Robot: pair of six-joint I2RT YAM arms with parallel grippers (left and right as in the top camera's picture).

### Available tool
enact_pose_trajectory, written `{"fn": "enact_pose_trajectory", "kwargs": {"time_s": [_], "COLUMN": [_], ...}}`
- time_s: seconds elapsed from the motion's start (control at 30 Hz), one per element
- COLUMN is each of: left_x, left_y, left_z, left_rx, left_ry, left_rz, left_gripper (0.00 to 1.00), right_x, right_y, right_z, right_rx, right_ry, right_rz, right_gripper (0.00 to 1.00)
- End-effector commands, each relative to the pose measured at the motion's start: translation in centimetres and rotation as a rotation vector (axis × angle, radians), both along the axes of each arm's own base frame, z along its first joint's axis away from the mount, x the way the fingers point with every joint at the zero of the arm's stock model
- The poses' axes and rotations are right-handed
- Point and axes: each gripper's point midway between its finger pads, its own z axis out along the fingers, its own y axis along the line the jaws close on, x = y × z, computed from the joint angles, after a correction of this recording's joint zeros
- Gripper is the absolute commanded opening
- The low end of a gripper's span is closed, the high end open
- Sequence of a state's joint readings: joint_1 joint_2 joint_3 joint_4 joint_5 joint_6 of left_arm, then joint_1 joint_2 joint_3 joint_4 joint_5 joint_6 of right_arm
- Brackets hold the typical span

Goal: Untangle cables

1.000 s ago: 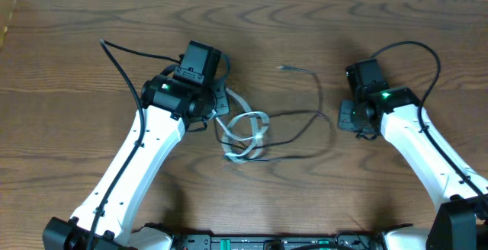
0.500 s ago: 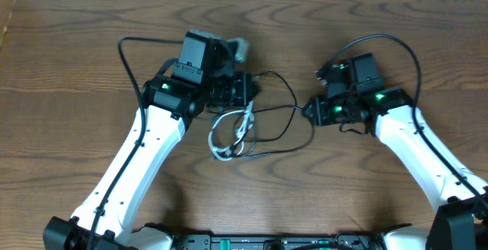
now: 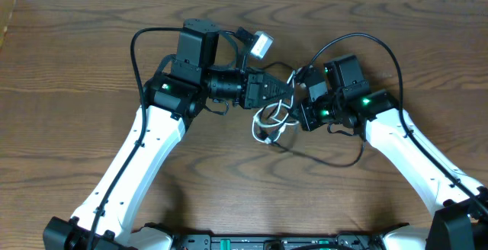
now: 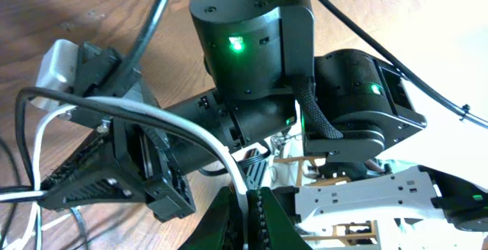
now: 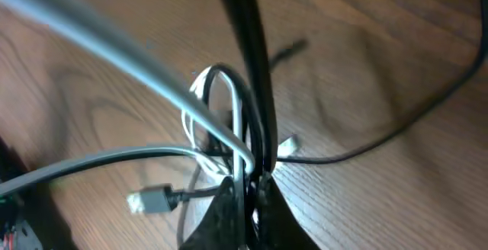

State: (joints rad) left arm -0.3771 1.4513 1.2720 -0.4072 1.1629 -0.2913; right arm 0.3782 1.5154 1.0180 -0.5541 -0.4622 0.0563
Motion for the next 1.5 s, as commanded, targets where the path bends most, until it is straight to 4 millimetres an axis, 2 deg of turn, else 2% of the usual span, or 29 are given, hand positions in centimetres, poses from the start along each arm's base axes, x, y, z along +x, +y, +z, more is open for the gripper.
{"fn": "enact_pose_trajectory", "kwargs": {"time_s": [0.0,0.1,0.17,0.23,0.33,0.4,0.47,0.6,0.8,0.97,1.03,1.07,1.13,1.23,1.33,1.37,1.47], "left_x": [0.0,1.5,3.1,4.6,5.4,5.3,5.0,4.8,4.5,4.0,4.0,3.9,3.7,3.5,3.5,3.5,3.5], "left_y": [0.1,0.9,2.8,6.1,11.8,14.3,15.9,16.4,16.5,16.7,16.7,16.6,16.1,15.2,14.3,14.3,14.3], "left_z": [0.3,-1.7,-4.8,-8.2,-12.2,-13.8,-15.0,-17.1,-19.8,-20.3,-20.3,-20.3,-20.3,-20.3,-20.3,-20.3,-20.3], "left_rx": [0.003,0.11,0.28,0.502,0.823,0.969,1.07,1.138,1.201,1.222,1.222,1.218,1.197,1.151,1.108,1.104,1.105], "left_ry": [-0.008,-0.001,0.009,0.026,0.053,0.072,0.086,0.13,0.204,0.224,0.226,0.23,0.243,0.263,0.274,0.276,0.276], "left_rz": [0.007,0.114,0.256,0.425,0.619,0.686,0.706,0.682,0.645,0.629,0.628,0.624,0.607,0.583,0.565,0.564,0.563], "left_gripper": [0.07,0.07,0.07,0.07,0.07,0.07,0.07,0.07,0.07,0.08,0.08,0.08,0.07,0.08,0.07,0.08,0.08], "right_x": [0.0,0.1,0.3,0.6,0.7,0.7,0.7,0.6,0.0,-0.8,-0.8,-0.7,-0.2,0.3,-1.0,-1.7,-3.0], "right_y": [-0.2,-0.9,-2.1,-4.0,-6.2,-7.0,-7.7,-10.1,-15.4,-19.4,-19.9,-19.5,-17.3,-10.3,-4.5,-3.1,-1.1], "right_z": [0.4,-0.1,-0.7,-1.5,-2.1,-2.3,-2.5,-2.8,-2.8,-2.7,-2.8,-3.0,-3.4,-2.6,-0.3,0.3,0.5], "right_rx": [-0.019,-0.056,-0.111,-0.191,-0.283,-0.321,-0.355,-0.431,-0.592,-0.667,-0.647,-0.605,-0.487,-0.204,0.033,0.083,0.087], "right_ry": [-0.023,-0.007,0.014,0.036,0.05,0.048,0.044,0.057,0.075,0.115,0.138,0.157,0.195,0.197,0.174,0.163,0.139], "right_rz": [-0.003,-0.043,-0.118,-0.231,-0.347,-0.375,-0.393,-0.487,-0.695,-0.87,-0.892,-0.889,-0.795,-0.434,-0.133,-0.051,0.065], "right_gripper": [0.01,0.01,0.01,0.01,0.01,0.01,0.01,0.01,0.01,0.02,0.01,0.01,0.02,0.12,0.2,0.2,0.23]}}
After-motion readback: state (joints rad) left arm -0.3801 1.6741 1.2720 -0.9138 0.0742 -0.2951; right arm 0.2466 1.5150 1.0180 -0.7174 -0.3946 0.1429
